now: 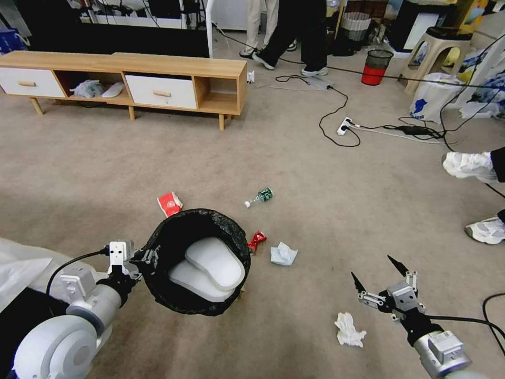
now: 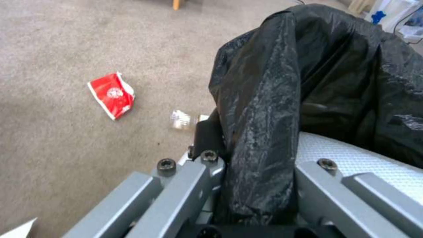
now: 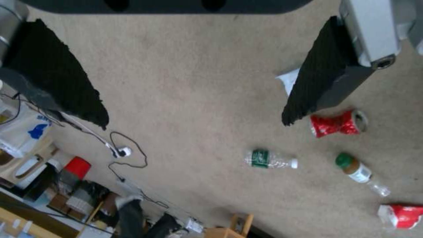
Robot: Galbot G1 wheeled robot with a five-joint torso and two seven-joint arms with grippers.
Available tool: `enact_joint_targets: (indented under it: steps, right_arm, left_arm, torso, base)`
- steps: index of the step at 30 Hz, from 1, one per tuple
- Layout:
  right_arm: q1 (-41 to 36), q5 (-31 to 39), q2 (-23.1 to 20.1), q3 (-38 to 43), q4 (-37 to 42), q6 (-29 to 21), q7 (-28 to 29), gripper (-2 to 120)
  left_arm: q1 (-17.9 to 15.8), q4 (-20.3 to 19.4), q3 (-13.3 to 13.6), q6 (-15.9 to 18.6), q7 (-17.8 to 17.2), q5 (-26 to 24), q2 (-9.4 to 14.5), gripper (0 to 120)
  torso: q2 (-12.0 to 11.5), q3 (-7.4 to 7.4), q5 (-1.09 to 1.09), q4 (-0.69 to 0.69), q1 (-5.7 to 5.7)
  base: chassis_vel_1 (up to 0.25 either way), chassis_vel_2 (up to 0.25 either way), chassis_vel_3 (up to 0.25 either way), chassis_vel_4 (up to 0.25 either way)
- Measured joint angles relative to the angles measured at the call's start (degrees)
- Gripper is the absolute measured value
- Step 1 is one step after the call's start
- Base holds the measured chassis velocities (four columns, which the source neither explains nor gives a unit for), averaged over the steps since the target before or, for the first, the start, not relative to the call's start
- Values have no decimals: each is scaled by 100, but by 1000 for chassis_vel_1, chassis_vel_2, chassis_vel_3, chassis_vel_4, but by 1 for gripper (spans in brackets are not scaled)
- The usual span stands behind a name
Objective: Pick up the trash bin and place the garbage on the floor into it.
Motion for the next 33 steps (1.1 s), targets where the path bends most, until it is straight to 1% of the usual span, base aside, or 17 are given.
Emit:
enact_joint_targets:
  steps: [6, 12, 17, 18, 20, 21, 23, 24, 25, 26, 27, 28, 29, 30, 31, 32, 33]
  right_arm:
    - [-6, -7, 4, -13, -61, 61, 18, 100]
    - [-87, -126, 92, -12, -232, 66, 44, 100]
    - [-185, -356, 230, -20, -406, -174, 42, 100]
    - [-185, -356, 230, -20, -406, -174, 42, 100]
    - [-186, -353, 224, -70, -421, -391, 108, 100]
    - [-186, -353, 224, -70, -421, -391, 108, 100]
    - [-187, -272, 185, -94, -394, -628, 183, 100]
    - [-189, -193, 139, -109, -349, -827, 267, 100]
    - [-189, -193, 139, -109, -349, -827, 267, 100]
    - [-195, -150, 110, -115, -323, -930, 315, 100]
    - [-218, -24, 16, -131, -257, -1160, 418, 100]
    - [-218, -24, 16, -131, -257, -1160, 418, 100]
    - [-268, 385, -281, -215, -96, -1671, 791, 100]
    - [-268, 385, -281, -215, -96, -1671, 791, 100]
    - [-280, 807, -546, -305, 32, -2148, 1149, 100]
    - [-265, 1463, -841, -402, 167, -2599, 1481, 100]
    - [-265, 1463, -841, -402, 167, -2599, 1481, 100]
  left_arm:
    - [3, 0, 8, 0, -9, 2, -7, 0]
    - [4, 2, 9, 0, -20, 5, -6, 0]
    - [12, 27, -9, 1, -20, 5, -21, 0]
    - [12, 27, -9, 1, -20, 5, -21, 0]
    - [13, 28, -13, 1, -20, 0, -28, 0]
    - [13, 28, -13, 1, -20, 0, -28, 0]
    - [15, 28, -15, 1, -20, -2, -30, 0]
    - [16, 28, -16, 1, -20, -5, -33, 0]
    - [16, 28, -16, 1, -20, -5, -33, 0]
    - [19, 28, -17, 1, -20, -6, -36, 0]
    - [25, 27, -17, 1, -21, -6, -40, 0]
    - [25, 27, -17, 1, -21, -6, -40, 0]
    - [47, 17, -17, 2, -20, -6, -55, 0]
    - [47, 17, -17, 2, -20, -6, -55, 0]
    - [57, 11, -9, 5, -20, -4, -77, 0]
    - [59, 15, 5, 8, -20, 4, -109, 0]
    - [59, 15, 5, 8, -20, 4, -109, 0]
  torso:
    - [0, 0, -1, 0, 0]
    - [0, 1, 0, 0, 0]
    - [0, 0, 0, 0, 0]
    - [0, 0, 0, 0, 0]
    - [0, 0, 0, 0, 0]
    - [0, 0, 0, 0, 0]
    - [0, 0, 1, 0, 0]
    - [0, 0, 1, 0, 0]
    - [0, 0, 1, 0, 0]
    - [0, 0, 0, 0, 0]
    - [0, 0, 1, 0, 0]
    - [0, 0, 1, 0, 0]
    - [0, 0, 0, -1, 0]
    - [0, 0, 0, -1, 0]
    - [0, 0, 1, -1, 0]
    - [0, 0, 0, 0, 0]
    - [0, 0, 0, 0, 0]
  base:
    - [-114, 113, 96, -118]
    - [-40, 39, 34, -35]
    - [0, 0, 0, 0]
    - [0, 0, 0, 0]
    - [0, 0, 0, 0]
    - [0, 0, 0, 0]
    - [0, 0, 0, 0]
    - [0, 0, 0, 0]
    - [0, 0, 0, 0]
    - [0, 0, 0, 0]
    - [0, 0, 0, 0]
    - [0, 0, 0, 0]
    - [0, 0, 0, 0]
    - [0, 0, 0, 0]
    - [0, 0, 0, 0]
    - [0, 0, 0, 0]
    - [0, 0, 0, 0]
